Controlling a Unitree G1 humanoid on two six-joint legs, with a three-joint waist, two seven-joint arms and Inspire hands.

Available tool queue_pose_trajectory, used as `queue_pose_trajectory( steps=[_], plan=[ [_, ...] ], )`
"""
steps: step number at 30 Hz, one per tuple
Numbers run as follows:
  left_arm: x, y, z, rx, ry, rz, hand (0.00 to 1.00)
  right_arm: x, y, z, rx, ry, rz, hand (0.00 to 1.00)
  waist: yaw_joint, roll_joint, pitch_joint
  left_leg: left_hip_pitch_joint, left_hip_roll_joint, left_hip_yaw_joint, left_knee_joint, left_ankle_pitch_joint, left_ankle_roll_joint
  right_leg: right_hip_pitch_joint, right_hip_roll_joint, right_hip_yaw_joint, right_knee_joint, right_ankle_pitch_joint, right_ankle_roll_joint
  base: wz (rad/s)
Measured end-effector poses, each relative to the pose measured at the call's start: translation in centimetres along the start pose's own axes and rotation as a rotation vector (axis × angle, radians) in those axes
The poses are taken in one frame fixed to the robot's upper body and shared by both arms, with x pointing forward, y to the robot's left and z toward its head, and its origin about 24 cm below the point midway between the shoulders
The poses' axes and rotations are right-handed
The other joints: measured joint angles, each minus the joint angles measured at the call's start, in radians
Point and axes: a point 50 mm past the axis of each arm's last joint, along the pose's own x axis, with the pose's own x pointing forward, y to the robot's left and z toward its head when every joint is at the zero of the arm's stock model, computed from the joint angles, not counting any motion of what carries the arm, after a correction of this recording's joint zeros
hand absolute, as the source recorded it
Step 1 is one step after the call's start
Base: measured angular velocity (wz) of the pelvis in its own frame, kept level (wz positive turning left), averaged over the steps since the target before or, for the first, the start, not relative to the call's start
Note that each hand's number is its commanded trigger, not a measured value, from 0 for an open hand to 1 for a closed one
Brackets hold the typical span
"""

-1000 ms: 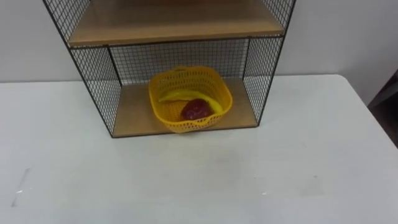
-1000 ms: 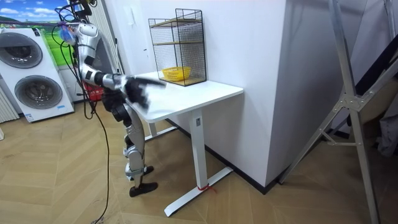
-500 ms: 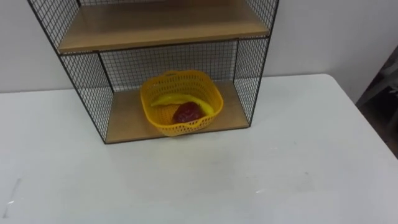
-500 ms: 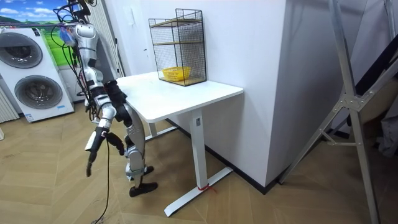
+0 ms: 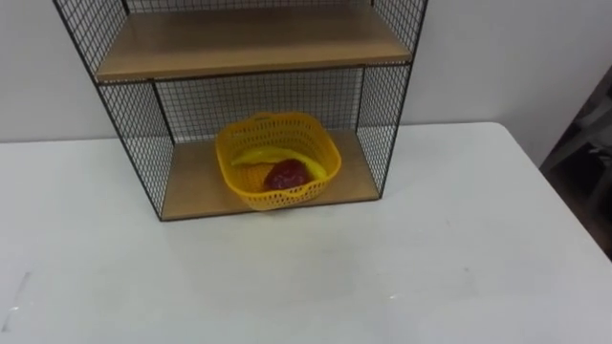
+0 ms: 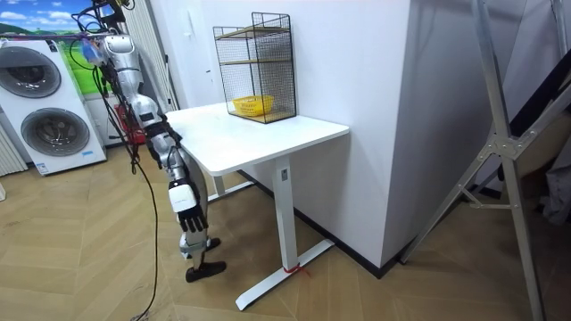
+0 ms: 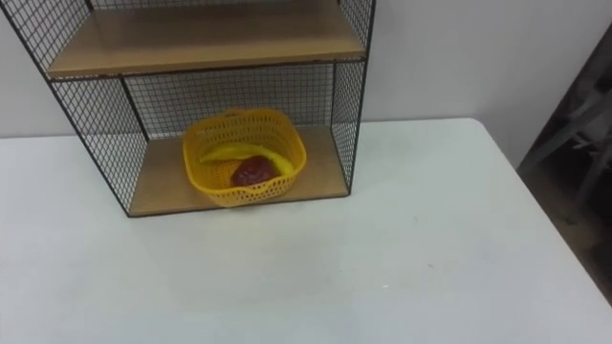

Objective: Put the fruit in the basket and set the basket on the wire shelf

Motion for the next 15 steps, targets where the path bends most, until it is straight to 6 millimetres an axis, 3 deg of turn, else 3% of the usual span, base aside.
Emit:
queue_pose_trajectory(
  steps=[5, 15],
  plan=[
    [-0.05, -0.47, 0.41, 0.094, -0.004, -0.028, 0.0, -0.09, 0.76, 0.22, -0.224, 0.001, 0.065, 0.0, 0.005, -0.005, 0.003, -0.009, 0.0, 0.002, 0.0, 0.0, 0.0, -0.011, 0.0, -0.002, -0.002, 0.002, 0.0, 0.0],
    [-0.09, -1.04, 0.82, 0.175, 0.003, -0.064, 0.0, -0.18, 1.23, 0.57, -0.347, -0.01, 0.107, 0.0, 0.025, -0.006, 0.0039, -0.014, 0.0, 0.0, 0.003, 0.0, 0.0, -0.013, 0.0, -0.003, -0.002, 0.002, 0.0, 0.0]
  ],
)
